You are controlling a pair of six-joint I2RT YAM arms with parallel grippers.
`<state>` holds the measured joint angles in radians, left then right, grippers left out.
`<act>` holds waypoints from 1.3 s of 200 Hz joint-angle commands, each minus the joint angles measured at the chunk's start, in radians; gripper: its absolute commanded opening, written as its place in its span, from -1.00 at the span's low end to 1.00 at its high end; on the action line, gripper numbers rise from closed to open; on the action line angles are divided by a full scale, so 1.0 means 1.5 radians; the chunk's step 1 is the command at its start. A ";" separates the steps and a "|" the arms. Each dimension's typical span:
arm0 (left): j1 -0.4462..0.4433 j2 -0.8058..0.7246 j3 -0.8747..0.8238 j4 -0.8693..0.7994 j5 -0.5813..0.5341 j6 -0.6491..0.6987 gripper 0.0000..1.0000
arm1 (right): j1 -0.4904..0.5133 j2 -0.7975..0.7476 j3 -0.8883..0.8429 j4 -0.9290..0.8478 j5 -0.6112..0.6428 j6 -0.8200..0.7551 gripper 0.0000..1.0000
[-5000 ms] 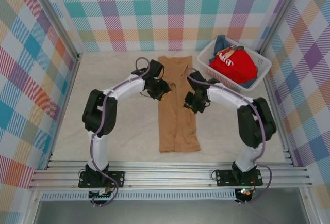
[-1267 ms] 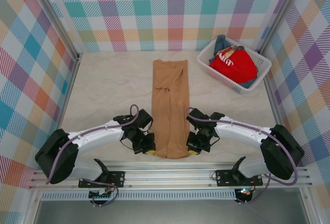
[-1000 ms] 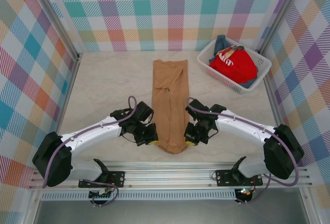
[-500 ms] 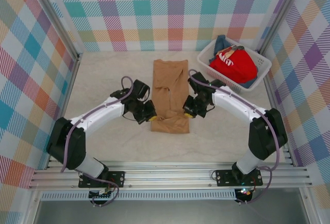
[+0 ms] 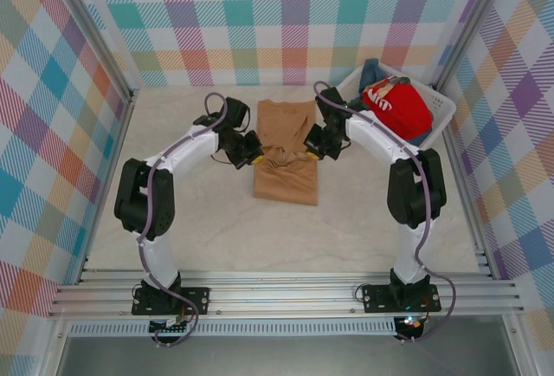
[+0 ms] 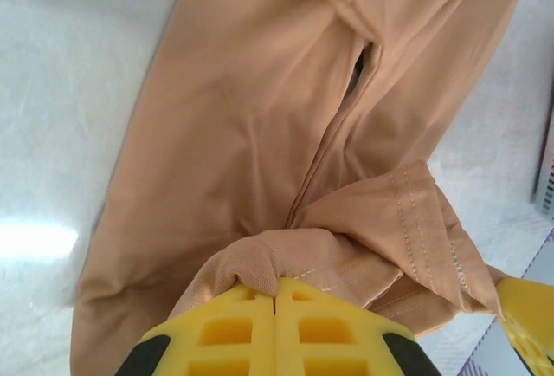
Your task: Fold and stack the t-shirts
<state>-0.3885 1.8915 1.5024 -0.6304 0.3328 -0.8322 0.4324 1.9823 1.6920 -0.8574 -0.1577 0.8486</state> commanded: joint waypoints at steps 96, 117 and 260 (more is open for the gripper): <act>0.061 0.163 0.230 -0.020 0.031 0.062 -0.15 | -0.061 0.168 0.242 -0.064 0.032 -0.061 -0.09; 0.060 0.111 0.163 -0.022 0.022 0.072 -0.14 | -0.060 0.122 0.224 -0.067 0.045 -0.071 -0.03; 0.028 0.134 0.096 0.003 0.031 0.035 -0.89 | 0.015 -0.107 -0.287 0.188 -0.066 0.058 -0.72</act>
<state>-0.3401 2.0026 1.5257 -0.5976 0.3901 -0.7948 0.4477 1.7584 1.2217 -0.6567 -0.2031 0.9089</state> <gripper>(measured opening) 0.064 0.147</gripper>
